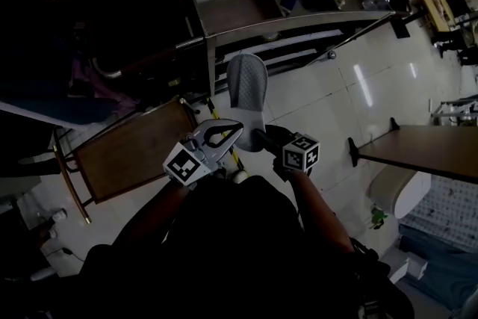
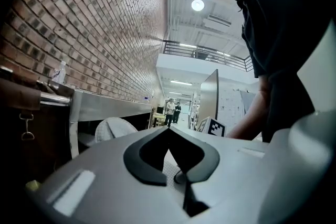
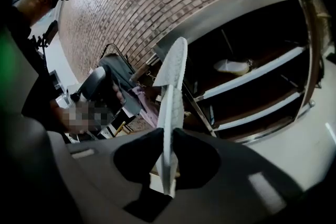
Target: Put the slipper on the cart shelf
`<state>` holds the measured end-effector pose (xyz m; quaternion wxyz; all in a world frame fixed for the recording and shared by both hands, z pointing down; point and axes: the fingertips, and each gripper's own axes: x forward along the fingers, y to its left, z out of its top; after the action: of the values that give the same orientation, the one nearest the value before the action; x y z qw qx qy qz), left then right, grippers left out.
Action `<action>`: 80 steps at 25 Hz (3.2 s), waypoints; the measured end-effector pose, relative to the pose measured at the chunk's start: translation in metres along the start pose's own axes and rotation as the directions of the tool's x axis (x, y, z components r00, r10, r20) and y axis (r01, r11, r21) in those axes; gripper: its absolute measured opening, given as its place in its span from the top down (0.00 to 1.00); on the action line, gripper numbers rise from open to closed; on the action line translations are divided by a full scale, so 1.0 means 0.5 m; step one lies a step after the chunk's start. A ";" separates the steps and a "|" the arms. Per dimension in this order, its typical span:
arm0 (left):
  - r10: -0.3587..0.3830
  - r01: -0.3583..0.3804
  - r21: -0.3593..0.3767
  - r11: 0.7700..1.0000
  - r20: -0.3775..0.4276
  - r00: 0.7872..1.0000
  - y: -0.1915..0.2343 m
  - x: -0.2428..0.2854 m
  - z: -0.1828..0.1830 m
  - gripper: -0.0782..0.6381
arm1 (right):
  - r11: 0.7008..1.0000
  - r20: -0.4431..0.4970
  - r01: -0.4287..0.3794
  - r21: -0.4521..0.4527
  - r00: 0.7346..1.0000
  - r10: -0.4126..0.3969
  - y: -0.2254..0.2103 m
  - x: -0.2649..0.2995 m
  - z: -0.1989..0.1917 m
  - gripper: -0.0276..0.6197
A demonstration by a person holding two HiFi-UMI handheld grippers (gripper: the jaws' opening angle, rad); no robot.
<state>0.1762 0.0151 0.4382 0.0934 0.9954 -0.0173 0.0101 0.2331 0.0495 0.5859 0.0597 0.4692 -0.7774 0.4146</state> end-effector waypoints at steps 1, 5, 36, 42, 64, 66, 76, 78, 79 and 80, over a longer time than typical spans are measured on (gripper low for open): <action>-0.005 0.005 0.003 1.000 -0.003 1.000 0.006 0.003 -0.002 0.89 | 1.000 -0.010 -0.006 0.026 1.000 0.006 -0.007 0.007 -0.001 0.86; -0.021 0.021 0.042 0.999 -0.012 1.000 0.019 0.010 -0.002 0.89 | 0.994 -0.046 -0.034 0.107 0.998 0.039 -0.037 0.034 -0.005 0.86; 0.364 -0.363 0.050 0.930 -0.014 0.931 0.221 0.188 0.010 0.89 | 0.973 -0.186 -0.203 0.107 0.958 0.220 -0.333 0.273 0.192 0.86; 0.415 -0.413 0.064 0.908 -0.023 0.909 0.255 0.211 0.005 0.89 | 0.974 -0.114 -0.216 0.063 0.968 0.222 -0.368 0.311 0.252 0.86; 0.431 -0.429 0.053 0.902 -0.053 0.901 0.278 0.237 -0.042 0.89 | 0.968 0.188 -0.185 -0.169 0.958 0.216 -0.383 0.385 0.391 0.86; 0.438 -0.438 0.026 0.899 -0.059 0.897 0.280 0.238 -0.049 0.89 | 0.963 0.183 -0.175 -0.203 0.960 0.213 -0.384 0.391 0.394 0.86; 0.437 -0.438 0.004 0.899 -0.074 0.896 0.278 0.245 -0.066 0.89 | 0.956 0.196 -0.131 -0.261 0.963 0.186 -0.397 0.408 0.414 0.85; 0.434 -0.435 0.011 0.900 -0.076 0.897 0.277 0.246 -0.068 0.89 | 0.954 0.198 -0.118 -0.276 0.964 0.177 -0.399 0.413 0.417 0.85; 0.434 -0.434 0.013 0.901 -0.079 0.897 0.277 0.246 -0.070 0.89 | 0.952 0.196 -0.107 -0.288 0.966 0.168 -0.400 0.415 0.417 0.85; 0.434 -0.435 0.013 0.900 -0.083 0.897 0.277 0.246 -0.072 0.89 | 0.949 0.194 -0.094 -0.302 0.968 0.157 -0.402 0.416 0.418 0.85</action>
<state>0.2936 -0.1180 0.5022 0.0922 0.9649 -0.2350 0.0722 0.3366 -0.2816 0.6688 0.0167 0.4469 -0.8600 0.2457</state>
